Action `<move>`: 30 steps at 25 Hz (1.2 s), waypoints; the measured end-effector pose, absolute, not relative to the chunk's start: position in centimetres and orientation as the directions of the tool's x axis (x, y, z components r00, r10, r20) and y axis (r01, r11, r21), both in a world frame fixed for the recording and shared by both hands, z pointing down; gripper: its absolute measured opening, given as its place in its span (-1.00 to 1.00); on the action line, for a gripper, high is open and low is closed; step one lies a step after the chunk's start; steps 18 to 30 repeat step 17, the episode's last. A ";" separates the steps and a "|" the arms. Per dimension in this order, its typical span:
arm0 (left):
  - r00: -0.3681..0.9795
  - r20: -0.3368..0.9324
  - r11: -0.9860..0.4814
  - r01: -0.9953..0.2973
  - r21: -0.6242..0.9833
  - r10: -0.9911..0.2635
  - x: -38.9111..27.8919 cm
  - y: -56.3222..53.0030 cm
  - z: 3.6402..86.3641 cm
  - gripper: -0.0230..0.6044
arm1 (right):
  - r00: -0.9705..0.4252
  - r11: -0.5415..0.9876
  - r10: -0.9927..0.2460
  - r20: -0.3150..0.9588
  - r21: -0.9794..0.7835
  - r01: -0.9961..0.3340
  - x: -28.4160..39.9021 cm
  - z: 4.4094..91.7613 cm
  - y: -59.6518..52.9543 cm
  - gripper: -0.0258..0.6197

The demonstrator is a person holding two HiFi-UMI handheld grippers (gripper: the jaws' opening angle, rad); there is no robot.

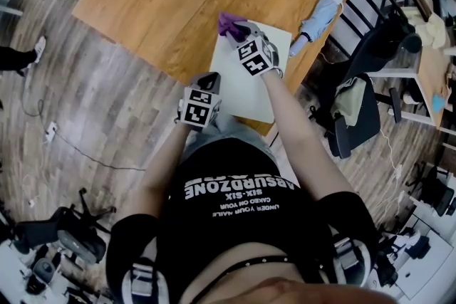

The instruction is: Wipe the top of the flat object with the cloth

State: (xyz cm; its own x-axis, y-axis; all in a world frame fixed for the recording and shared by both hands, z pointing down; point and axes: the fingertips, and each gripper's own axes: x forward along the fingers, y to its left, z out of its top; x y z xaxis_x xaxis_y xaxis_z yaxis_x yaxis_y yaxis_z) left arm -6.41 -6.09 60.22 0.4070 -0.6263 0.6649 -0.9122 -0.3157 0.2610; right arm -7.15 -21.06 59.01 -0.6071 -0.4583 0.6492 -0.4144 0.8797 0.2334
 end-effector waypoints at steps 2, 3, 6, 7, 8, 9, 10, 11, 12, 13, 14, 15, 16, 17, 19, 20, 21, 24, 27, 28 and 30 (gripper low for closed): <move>0.407 0.665 -0.314 -0.912 0.262 -0.627 -6.4 -6.1 60.2 -0.88 | -0.606 0.879 -0.459 0.650 0.231 -0.418 -7.1 59.0 -21.1 -0.63; 0.406 0.665 -0.313 -0.913 0.262 -0.627 -6.4 -6.1 60.2 -0.88 | -0.606 0.879 -0.458 0.651 0.229 -0.418 -7.1 59.0 -21.1 -0.63; 0.401 0.666 -0.312 -0.915 0.257 -0.629 -6.3 -6.1 60.1 -0.88 | -0.606 0.880 -0.454 0.653 0.224 -0.419 -7.0 58.9 -21.0 -0.63; 0.401 0.666 -0.312 -0.915 0.256 -0.629 -6.3 -6.0 60.1 -0.88 | -0.605 0.880 -0.455 0.654 0.224 -0.419 -7.0 58.9 -21.0 -0.63; 0.401 0.666 -0.313 -0.915 0.255 -0.629 -6.3 -6.0 60.1 -0.88 | -0.604 0.879 -0.455 0.654 0.223 -0.421 -7.0 58.9 -20.9 -0.63; 0.401 0.666 -0.314 -0.915 0.254 -0.629 -6.3 -5.9 60.1 -0.88 | -0.604 0.878 -0.456 0.653 0.221 -0.424 -7.0 59.0 -20.9 -0.63; 0.401 0.665 -0.314 -0.915 0.254 -0.630 -6.4 -5.9 60.1 -0.88 | -0.604 0.877 -0.457 0.653 0.220 -0.427 -7.0 59.1 -20.9 -0.63; 0.401 0.664 -0.313 -0.915 0.254 -0.631 -6.4 -5.9 60.1 -0.88 | -0.602 0.877 -0.458 0.654 0.221 -0.427 -7.1 59.1 -20.8 -0.63; 0.400 0.664 -0.313 -0.915 0.254 -0.632 -6.4 -5.9 60.1 -0.88 | -0.599 0.877 -0.458 0.656 0.225 -0.424 -7.1 59.1 -20.8 -0.63; 0.400 0.663 -0.312 -0.915 0.254 -0.632 -6.4 -5.9 60.1 -0.88 | -0.595 0.878 -0.458 0.660 0.229 -0.421 -7.2 59.1 -20.9 -0.63; 0.400 0.663 -0.312 -0.915 0.255 -0.632 -6.4 -5.9 60.1 -0.88 | -0.591 0.878 -0.457 0.665 0.232 -0.418 -7.1 59.1 -20.9 -0.63; 0.400 0.664 -0.311 -0.915 0.255 -0.632 -6.4 -5.9 60.2 -0.88 | -0.588 0.879 -0.455 0.669 0.232 -0.417 -7.1 59.2 -20.8 -0.63; 0.400 0.664 -0.311 -0.915 0.256 -0.632 -6.3 -5.9 60.2 -0.88 | -0.585 0.879 -0.454 0.672 0.232 -0.416 -7.0 59.2 -20.8 -0.63; 0.401 0.664 -0.311 -0.915 0.257 -0.631 -6.2 -5.9 60.2 -0.88 | -0.583 0.880 -0.453 0.674 0.232 -0.416 -6.9 59.2 -20.8 -0.63; 0.401 0.664 -0.311 -0.915 0.257 -0.631 -6.2 -5.9 60.2 -0.88 | -0.583 0.880 -0.453 0.674 0.232 -0.416 -6.9 59.2 -20.8 -0.63; 0.401 0.664 -0.311 -0.915 0.257 -0.631 -6.2 -5.9 60.2 -0.88 | -0.583 0.880 -0.453 0.674 0.232 -0.416 -6.9 59.2 -20.8 -0.63; 0.401 0.664 -0.311 -0.915 0.257 -0.631 -6.2 -5.9 60.2 -0.88 | -0.583 0.880 -0.453 0.674 0.232 -0.416 -6.9 59.2 -20.8 -0.63; 0.401 0.664 -0.311 -0.915 0.257 -0.631 -6.2 -5.9 60.2 -0.88 | -0.583 0.880 -0.453 0.674 0.232 -0.416 -6.9 59.2 -20.8 -0.63; 0.401 0.664 -0.311 -0.915 0.257 -0.631 -6.2 -5.9 60.2 -0.88 | -0.583 0.880 -0.453 0.674 0.232 -0.416 -6.9 59.2 -20.8 -0.63; 0.401 0.664 -0.311 -0.915 0.257 -0.631 -6.2 -5.9 60.2 -0.88 | -0.583 0.880 -0.453 0.674 0.232 -0.416 -6.9 59.2 -20.8 -0.63; 0.401 0.664 -0.311 -0.915 0.257 -0.631 -6.2 -5.9 60.2 -0.88 | -0.583 0.880 -0.453 0.674 0.232 -0.416 -6.9 59.2 -20.8 -0.63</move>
